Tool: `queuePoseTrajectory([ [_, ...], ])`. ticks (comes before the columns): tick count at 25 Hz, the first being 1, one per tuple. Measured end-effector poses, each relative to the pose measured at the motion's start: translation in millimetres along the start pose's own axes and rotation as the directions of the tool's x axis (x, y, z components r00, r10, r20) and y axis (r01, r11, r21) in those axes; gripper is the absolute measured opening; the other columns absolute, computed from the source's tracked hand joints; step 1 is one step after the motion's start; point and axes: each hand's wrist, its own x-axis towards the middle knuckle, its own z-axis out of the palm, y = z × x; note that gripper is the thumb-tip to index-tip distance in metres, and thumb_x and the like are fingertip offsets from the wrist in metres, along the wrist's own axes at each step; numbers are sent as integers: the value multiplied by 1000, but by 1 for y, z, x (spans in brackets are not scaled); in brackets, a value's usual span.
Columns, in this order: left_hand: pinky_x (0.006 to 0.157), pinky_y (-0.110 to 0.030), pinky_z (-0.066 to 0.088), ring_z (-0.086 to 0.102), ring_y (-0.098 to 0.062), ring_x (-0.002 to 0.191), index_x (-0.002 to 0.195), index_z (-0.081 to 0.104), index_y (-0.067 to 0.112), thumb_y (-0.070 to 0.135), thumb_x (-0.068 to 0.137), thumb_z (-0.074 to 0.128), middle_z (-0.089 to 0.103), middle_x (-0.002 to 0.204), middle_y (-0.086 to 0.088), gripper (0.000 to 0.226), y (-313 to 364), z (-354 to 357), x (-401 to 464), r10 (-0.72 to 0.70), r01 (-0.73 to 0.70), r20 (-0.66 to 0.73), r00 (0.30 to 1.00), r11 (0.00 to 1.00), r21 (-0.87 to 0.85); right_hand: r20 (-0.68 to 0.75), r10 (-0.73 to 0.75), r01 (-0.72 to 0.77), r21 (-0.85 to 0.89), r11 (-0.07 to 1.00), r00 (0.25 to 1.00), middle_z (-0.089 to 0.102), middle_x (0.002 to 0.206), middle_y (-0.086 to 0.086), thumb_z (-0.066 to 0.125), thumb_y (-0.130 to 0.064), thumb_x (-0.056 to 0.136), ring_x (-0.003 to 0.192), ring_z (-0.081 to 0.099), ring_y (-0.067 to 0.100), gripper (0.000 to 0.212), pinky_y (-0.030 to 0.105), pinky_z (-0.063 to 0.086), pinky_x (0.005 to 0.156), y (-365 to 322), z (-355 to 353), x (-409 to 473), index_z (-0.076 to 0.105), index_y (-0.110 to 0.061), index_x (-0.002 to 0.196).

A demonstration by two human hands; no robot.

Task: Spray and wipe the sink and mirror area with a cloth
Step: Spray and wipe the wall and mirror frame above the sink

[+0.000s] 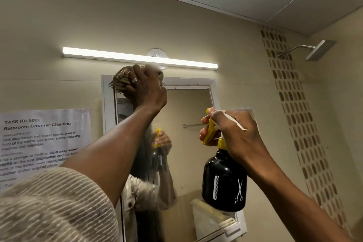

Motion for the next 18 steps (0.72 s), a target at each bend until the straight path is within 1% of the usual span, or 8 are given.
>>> queuePoseTrajectory([
  [2, 104, -58, 31, 23, -39, 137, 128, 36, 14, 21, 84, 56, 23, 148, -19, 49, 15, 14, 0, 15, -15, 30, 999, 1000, -5, 7, 7, -7, 6, 1000, 1000, 80, 74, 9, 55, -37, 105, 72, 80, 21, 37, 46, 68, 77, 7, -7, -1, 78, -13, 88],
  [5, 102, -57, 30, 23, -39, 136, 128, 35, 13, 17, 80, 55, 23, 146, -18, 52, 45, 35, 0, 44, -43, 74, 996, 999, -8, 5, 18, -18, 15, 1000, 1000, 80, 74, 11, 55, -37, 105, 73, 80, 22, 38, 44, 68, 76, 18, -22, -1, 78, -11, 88],
  [9, 103, -56, 28, 22, -39, 135, 127, 34, 12, 13, 78, 56, 21, 146, -18, 54, 83, 60, -3, 79, -76, 133, 988, 997, -32, -21, 30, -30, -6, 1000, 999, 80, 75, 12, 55, -34, 106, 74, 80, 24, 38, 43, 68, 77, 34, -45, 5, 79, -11, 87],
  [13, 103, -56, 28, 21, -38, 134, 129, 35, 11, 14, 79, 58, 19, 146, -18, 55, 113, 85, -6, 122, -115, 163, 979, 992, -53, -50, 51, -51, 1, 999, 997, 79, 74, 13, 56, -32, 105, 74, 80, 28, 38, 49, 67, 80, 51, -67, 14, 79, -10, 84],
  [16, 103, -55, 30, 23, -37, 132, 128, 36, 11, 18, 80, 59, 22, 144, -18, 53, 131, 99, -6, 173, -167, 169, 970, 985, -52, -61, 43, -44, -19, 999, 997, 80, 74, 11, 56, -32, 105, 74, 80, 26, 38, 52, 66, 82, 62, -81, 19, 80, -11, 84],
  [18, 103, -57, 29, 22, -37, 132, 127, 37, 10, 16, 81, 58, 22, 143, -17, 51, 143, 108, -7, 203, -188, 202, 958, 978, -91, -71, 50, -50, -3, 999, 996, 80, 73, 11, 57, -31, 105, 73, 80, 26, 38, 53, 66, 81, 68, -91, 23, 80, -10, 83],
])
